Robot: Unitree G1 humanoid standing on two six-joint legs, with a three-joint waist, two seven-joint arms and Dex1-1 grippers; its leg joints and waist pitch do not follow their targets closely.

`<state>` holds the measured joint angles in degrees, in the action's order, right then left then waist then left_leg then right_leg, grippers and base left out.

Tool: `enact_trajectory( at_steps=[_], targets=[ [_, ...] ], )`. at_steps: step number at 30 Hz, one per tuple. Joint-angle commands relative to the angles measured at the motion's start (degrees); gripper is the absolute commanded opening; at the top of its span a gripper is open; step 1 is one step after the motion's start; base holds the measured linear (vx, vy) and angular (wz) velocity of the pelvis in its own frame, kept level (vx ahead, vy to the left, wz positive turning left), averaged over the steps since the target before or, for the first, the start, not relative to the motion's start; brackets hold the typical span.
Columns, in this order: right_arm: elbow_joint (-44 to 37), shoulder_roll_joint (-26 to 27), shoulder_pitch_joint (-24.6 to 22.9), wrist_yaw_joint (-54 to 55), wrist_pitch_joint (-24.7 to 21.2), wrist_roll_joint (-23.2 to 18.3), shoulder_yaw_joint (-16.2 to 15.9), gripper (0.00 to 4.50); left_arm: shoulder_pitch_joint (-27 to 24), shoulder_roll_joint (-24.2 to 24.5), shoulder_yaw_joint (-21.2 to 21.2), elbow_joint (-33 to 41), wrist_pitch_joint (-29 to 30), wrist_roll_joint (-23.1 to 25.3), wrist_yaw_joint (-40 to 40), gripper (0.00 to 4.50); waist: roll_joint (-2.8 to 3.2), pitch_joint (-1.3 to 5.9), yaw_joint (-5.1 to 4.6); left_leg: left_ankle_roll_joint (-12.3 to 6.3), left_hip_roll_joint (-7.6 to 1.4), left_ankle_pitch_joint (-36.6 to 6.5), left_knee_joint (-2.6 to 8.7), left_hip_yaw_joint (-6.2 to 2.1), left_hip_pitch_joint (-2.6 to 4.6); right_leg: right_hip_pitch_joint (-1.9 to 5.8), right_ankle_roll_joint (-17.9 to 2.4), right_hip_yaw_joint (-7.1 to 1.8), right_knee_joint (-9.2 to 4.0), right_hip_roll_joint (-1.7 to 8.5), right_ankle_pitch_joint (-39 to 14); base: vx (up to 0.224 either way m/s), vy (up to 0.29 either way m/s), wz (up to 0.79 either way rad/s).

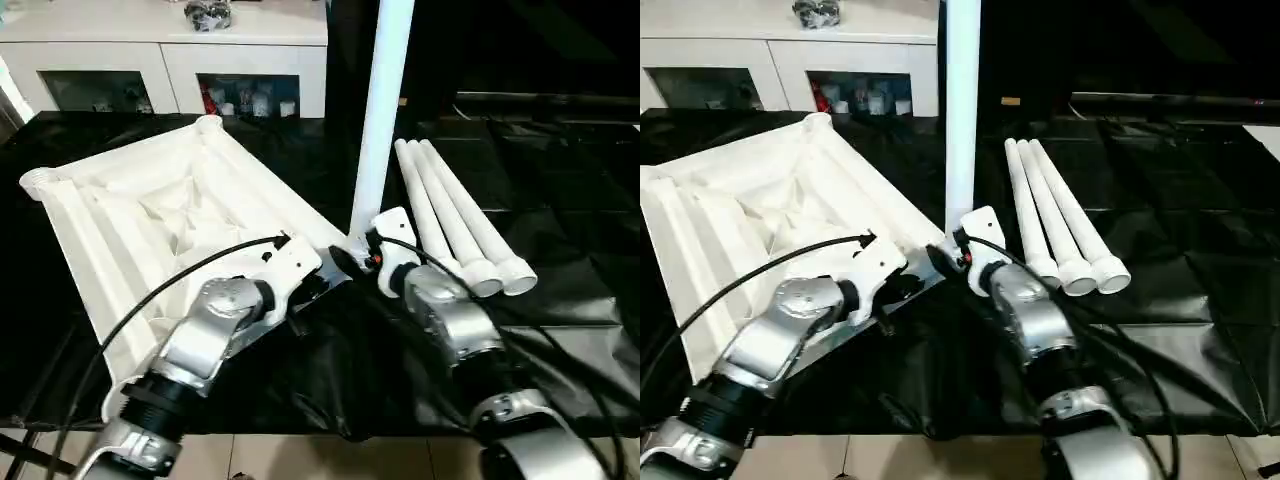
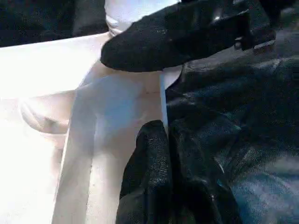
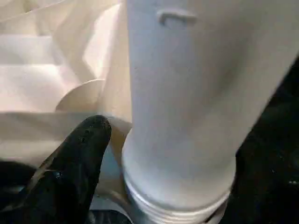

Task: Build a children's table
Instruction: Rotate leg to tighten

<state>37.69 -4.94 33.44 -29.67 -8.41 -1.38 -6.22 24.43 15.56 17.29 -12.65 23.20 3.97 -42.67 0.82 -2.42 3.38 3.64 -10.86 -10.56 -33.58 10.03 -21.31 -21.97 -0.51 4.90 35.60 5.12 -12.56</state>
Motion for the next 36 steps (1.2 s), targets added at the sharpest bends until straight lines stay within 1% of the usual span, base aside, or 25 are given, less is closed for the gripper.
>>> enact_trajectory(
  at_steps=[1,3,4,5,6,8,9,10,12,13,14,15,16,17,19,20,22,25,26,29,31,33,34,35,36],
  targets=[
    [-2.87,-0.93,-0.90,-5.81,0.27,0.38,-3.43,3.91,-0.96,0.78,3.00,1.05,-2.16,-1.42,-5.06,0.00,0.17,3.31,0.41,-2.23,-2.39,-8.51,3.86,-0.74,0.45,2.64,-13.03,-3.11,-3.86,3.50,-1.01,0.000,0.000,0.00],
    [-4.69,-3.38,-1.96,-9.22,0.41,0.46,-4.46,3.91,-1.32,2.10,2.88,1.37,-3.60,-2.67,-7.97,0.00,0.17,3.31,0.53,-2.72,-2.38,-8.17,3.85,-0.72,0.45,2.68,-13.50,-3.09,-3.84,3.56,-0.28,0.000,0.000,0.00],
    [-5.04,-3.86,-2.18,-9.94,0.47,0.44,-4.62,3.91,-1.40,2.32,2.81,1.50,-3.62,-3.00,-8.44,0.00,0.25,3.31,0.78,-2.78,-2.49,-8.25,3.82,-0.65,0.62,2.59,-13.53,-3.10,-3.80,3.53,-0.13,0.000,0.000,0.00],
    [-6.01,-4.80,-2.69,-11.56,0.41,0.33,-5.06,3.91,-1.48,2.75,2.68,1.45,-4.37,-3.53,-9.50,0.00,0.22,3.26,0.79,-2.66,-2.55,-8.51,3.96,-0.67,0.61,2.56,-13.79,-3.08,-3.77,3.47,-0.26,0.000,0.000,0.00],
    [-8.13,-6.77,-3.80,-15.14,0.10,-0.09,-5.96,3.91,-1.61,3.51,2.48,1.37,-5.82,-4.46,-11.38,0.00,0.14,3.26,1.01,-2.70,-2.48,-8.74,3.90,-0.68,0.60,2.72,-13.55,-3.05,-3.82,3.46,-0.58,0.000,0.000,0.00],
    [-11.67,-9.70,-5.43,-20.24,-0.88,-0.92,-7.31,3.91,-1.77,5.61,3.12,0.91,-8.84,-5.15,-15.53,0.00,0.05,3.28,1.49,-3.16,-2.54,-8.53,3.82,-0.67,0.70,2.75,-13.06,-3.10,-3.85,3.42,-0.41,0.000,0.000,0.00],
    [-11.98,-9.92,-5.56,-20.61,-1.00,-0.98,-7.40,3.91,-1.79,5.81,3.21,0.88,-9.07,-5.17,-15.88,0.00,0.04,3.31,1.68,-3.32,-2.55,-8.33,3.79,-0.62,0.70,2.75,-13.01,-3.15,-3.79,3.49,-0.16,0.000,0.000,0.00],
    [-13.15,-10.76,-5.97,-22.13,-1.48,-1.27,-7.89,3.91,-1.82,6.29,3.27,0.54,-9.72,-5.33,-17.08,0.00,0.11,3.26,1.72,-3.23,-2.65,-8.49,3.90,-0.59,0.75,2.51,-13.35,-3.14,-3.74,3.53,-0.33,0.000,0.000,0.00],
    [-14.61,-11.75,-6.47,-23.88,-1.83,-1.54,-8.62,3.91,-1.78,6.74,3.21,-0.04,-10.45,-5.73,-18.51,0.00,-0.02,3.24,1.76,-3.10,-2.60,-8.56,3.91,-0.61,0.72,2.64,-13.39,-3.14,-3.79,3.53,-0.88,0.000,0.000,0.00],
    [-16.05,-12.61,-6.88,-25.67,-2.67,-1.88,-9.32,3.74,-1.62,7.52,3.25,-0.80,-11.07,-6.20,-20.41,0.00,0.01,3.21,1.81,-2.93,-2.65,-8.83,3.94,-0.58,0.77,2.56,-13.39,-3.16,-3.81,3.58,-1.52,0.000,0.000,0.00],
    [-16.44,-12.84,-7.00,-26.16,-2.79,-1.95,-9.53,3.63,-1.56,7.75,3.26,-1.05,-11.31,-6.34,-20.97,0.00,-0.07,3.16,1.90,-2.88,-2.60,-9.01,3.97,-0.64,0.66,2.70,-13.21,-3.14,-3.85,3.59,-2.29,0.000,0.000,0.00],
    [-16.85,-13.04,-7.12,-26.62,-2.91,-2.01,-9.72,3.63,-1.49,8.03,3.27,-1.30,-11.59,-6.49,-21.60,0.00,-0.04,3.18,1.88,-2.83,-2.60,-9.06,3.99,-0.63,0.72,2.62,-13.19,-3.12,-3.84,3.53,-2.53,0.000,0.000,0.00],
    [-16.85,-13.04,-7.12,-26.62,-2.91,-2.01,-9.72,3.53,-1.49,8.03,3.27,-1.30,-11.59,-6.49,-21.60,0.00,-0.05,3.19,1.81,-2.64,-2.68,-9.29,4.01,-0.65,0.71,2.57,-13.28,-3.15,-3.83,3.63,-2.69,0.000,0.000,0.00],
    [-17.96,-13.46,-7.53,-27.55,-3.71,-2.33,-9.96,3.44,-1.28,8.71,3.39,-2.05,-12.20,-6.84,-23.21,0.00,-0.23,3.15,1.85,-2.61,-2.60,-9.48,3.97,-0.60,0.77,2.55,-13.34,-3.17,-3.91,3.65,-3.32,0.000,0.000,0.00],
    [-18.66,-13.61,-7.79,-28.16,-4.33,-2.49,-10.17,3.16,-1.23,9.19,3.54,-2.34,-12.49,-7.33,-24.54,0.00,-0.27,3.19,1.84,-2.64,-2.68,-8.80,4.03,-0.64,0.67,2.59,-13.14,-3.18,-3.80,3.68,-3.28,0.000,0.000,0.00],
    [-18.73,-13.62,-7.82,-28.23,-4.39,-2.50,-10.20,3.16,-1.23,9.24,3.56,-2.36,-12.50,-7.39,-24.69,0.00,-0.23,3.22,1.83,-2.67,-2.67,-8.73,3.99,-0.63,0.74,2.53,-13.22,-3.17,-3.80,3.68,-3.19,0.000,0.000,0.00],
    [-19.42,-13.65,-8.10,-28.81,-4.86,-2.52,-10.54,2.89,-1.29,9.64,3.62,-2.52,-12.73,-7.31,-25.45,0.00,-0.34,3.24,1.81,-2.79,-2.68,-8.22,3.96,-0.61,0.73,2.54,-13.38,-3.17,-3.71,3.67,-2.65,0.000,0.000,0.00],
    [-20.38,-13.79,-8.60,-29.43,-5.50,-2.72,-11.04,2.79,-1.35,9.83,3.46,-2.84,-13.07,-7.16,-25.85,0.00,-0.36,3.20,1.86,-2.97,-2.65,-7.90,3.93,-0.57,0.73,2.55,-13.36,-3.18,-3.71,3.64,-2.53,0.000,0.000,0.00],
    [-20.71,-13.78,-8.87,-29.55,-5.70,-2.73,-11.17,2.79,-1.50,9.83,3.35,-2.81,-12.94,-7.23,-25.83,0.00,-0.45,3.24,1.89,-3.04,-2.65,-7.70,3.88,-0.56,0.73,2.57,-13.36,-3.20,-3.67,3.72,-2.45,0.000,0.000,0.00],
    [-21.14,-13.31,-9.41,-29.35,-6.31,-3.03,-11.02,2.75,-1.90,9.51,3.16,-2.47,-12.36,-7.28,-24.74,0.00,-0.40,3.23,1.89,-2.91,-2.66,-7.78,3.89,-0.58,0.72,2.55,-13.36,-3.17,-3.69,3.74,-2.99,0.000,0.000,0.00],
    [-20.22,-11.52,-9.74,-27.11,-6.98,-3.34,-10.06,2.75,-2.06,7.75,2.38,-2.12,-10.74,-6.48,-20.62,0.00,-0.36,3.21,1.92,-2.81,-2.68,-7.99,3.90,-0.59,0.75,2.52,-13.43,-3.19,-3.74,3.76,-3.17,0.000,0.000,0.00],
    [-18.60,-9.88,-9.61,-24.31,-6.46,-2.91,-9.29,2.75,-1.94,6.12,1.79,-2.18,-9.23,-5.72,-17.16,0.00,-0.43,3.08,1.83,-2.28,-2.72,-8.91,4.01,-0.52,0.80,2.44,-13.42,-3.24,-3.91,3.81,-4.60,0.000,0.000,0.00],
    [-16.33,-7.81,-9.00,-20.44,-6.53,-2.46,-8.15,2.74,-1.73,4.27,1.11,-2.27,-7.68,-4.97,-13.34,0.00,-0.44,2.96,1.86,-1.69,-2.68,-9.97,4.11,-0.56,0.85,2.38,-13.16,-3.25,-4.18,3.90,-6.70,0.000,0.000,0.00],
    [-13.79,-5.72,-8.13,-16.51,-6.63,-2.06,-7.05,2.74,-1.63,2.33,0.52,-1.97,-5.71,-4.70,-10.10,0.00,-0.33,2.77,1.56,-0.80,-2.72,-11.50,4.32,-0.55,0.86,2.25,-12.93,-3.31,-4.36,3.99,-9.33,0.000,0.000,0.00],
    [-12.32,-4.51,-7.60,-14.26,-6.62,-1.81,-6.45,2.74,-1.55,1.10,0.13,-1.79,-4.45,-4.48,-8.07,0.00,-0.61,2.56,1.51,-0.01,-2.53,-13.63,4.45,-0.76,0.82,2.36,-11.66,-3.18,-4.97,4.06,-14.17,0.000,0.000,0.00]
  ],
)
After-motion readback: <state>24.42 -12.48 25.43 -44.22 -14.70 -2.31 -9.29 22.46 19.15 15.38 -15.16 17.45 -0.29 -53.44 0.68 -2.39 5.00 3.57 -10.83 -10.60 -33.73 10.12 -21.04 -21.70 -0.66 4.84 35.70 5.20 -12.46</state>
